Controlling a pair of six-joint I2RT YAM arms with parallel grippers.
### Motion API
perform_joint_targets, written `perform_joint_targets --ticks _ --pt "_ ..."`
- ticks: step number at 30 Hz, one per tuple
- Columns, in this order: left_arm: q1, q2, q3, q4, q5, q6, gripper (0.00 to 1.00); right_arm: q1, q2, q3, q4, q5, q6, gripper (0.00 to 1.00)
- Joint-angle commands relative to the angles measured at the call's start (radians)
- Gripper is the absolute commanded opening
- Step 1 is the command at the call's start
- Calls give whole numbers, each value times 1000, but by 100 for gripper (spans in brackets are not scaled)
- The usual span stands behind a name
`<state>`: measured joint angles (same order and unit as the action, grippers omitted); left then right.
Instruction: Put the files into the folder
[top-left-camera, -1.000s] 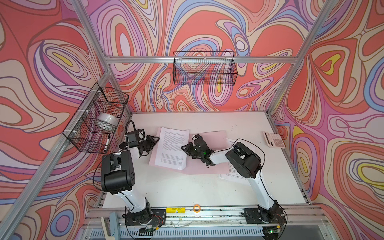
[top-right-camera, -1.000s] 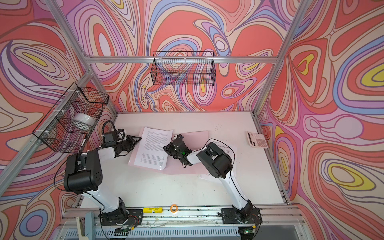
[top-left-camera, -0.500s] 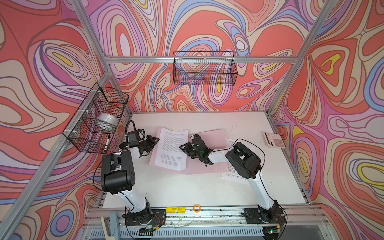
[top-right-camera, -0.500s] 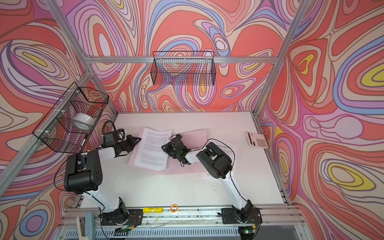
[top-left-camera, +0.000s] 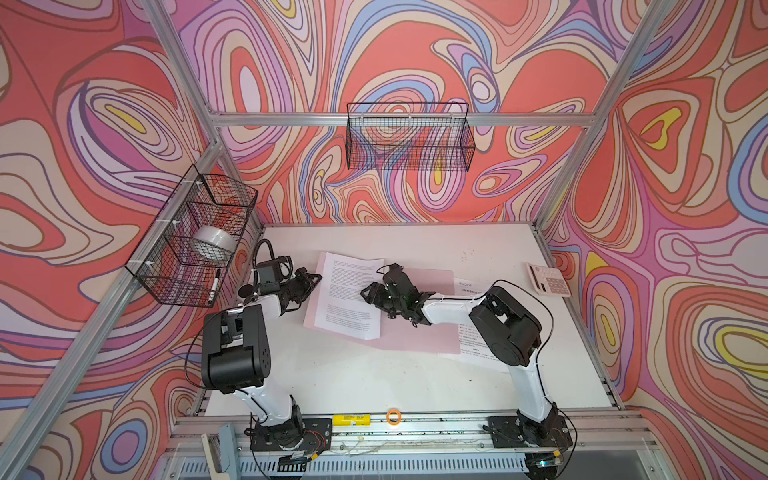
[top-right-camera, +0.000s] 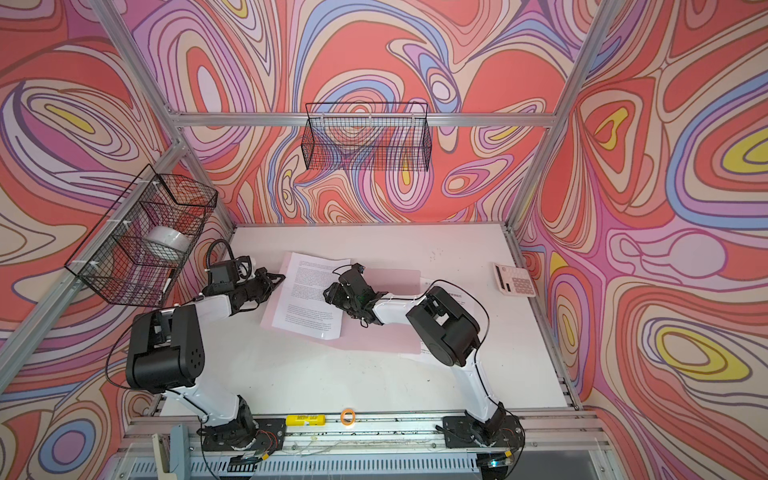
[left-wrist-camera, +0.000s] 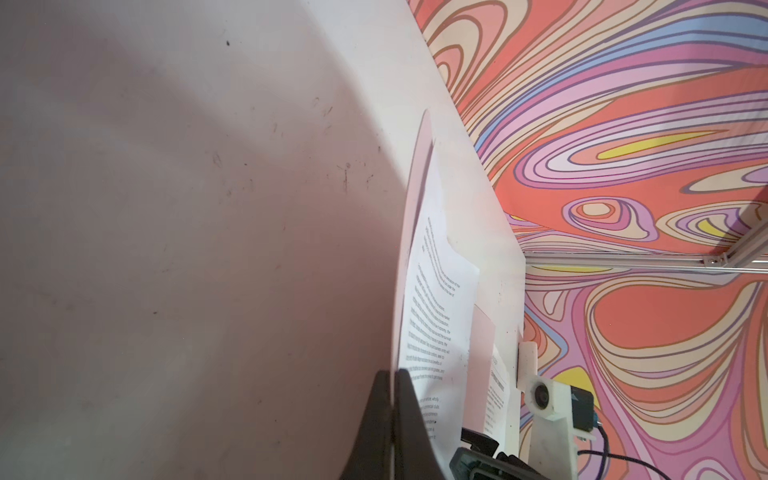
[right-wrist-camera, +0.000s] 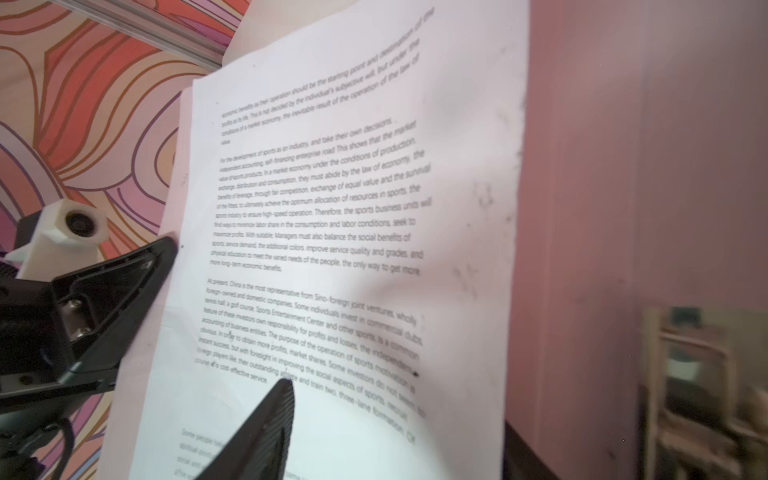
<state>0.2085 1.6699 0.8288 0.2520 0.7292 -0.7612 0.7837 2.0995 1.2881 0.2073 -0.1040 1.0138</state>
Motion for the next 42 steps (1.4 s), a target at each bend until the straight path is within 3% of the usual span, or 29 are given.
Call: perform_joint_targets --ticks 1,16,22,25,31,38,42 --pt "-10 -44 -17 8 -3 -9 0 -11 -62 -55 -63 20 -46 64" --pt "-73 -123 -49 -50 -96 20 0 -15 -215 -196 -225 -6 -41 64" --pt "-75 -139 -59 -64 -127 31 16 0 -227 -236 -226 -43 -43 62" --pt "-75 -133 -60 -62 -124 31 16 17 -206 -227 -224 -54 -43 58" --pt "-76 -124 -60 -58 -123 29 11 20 -205 -315 -102 -107 34 41" --pt "-75 -101 -63 -35 -118 11 8 26 -224 -432 88 -161 108 37" --pt "-75 -98 -65 -36 -121 10 8 34 -207 -467 180 -187 153 28"
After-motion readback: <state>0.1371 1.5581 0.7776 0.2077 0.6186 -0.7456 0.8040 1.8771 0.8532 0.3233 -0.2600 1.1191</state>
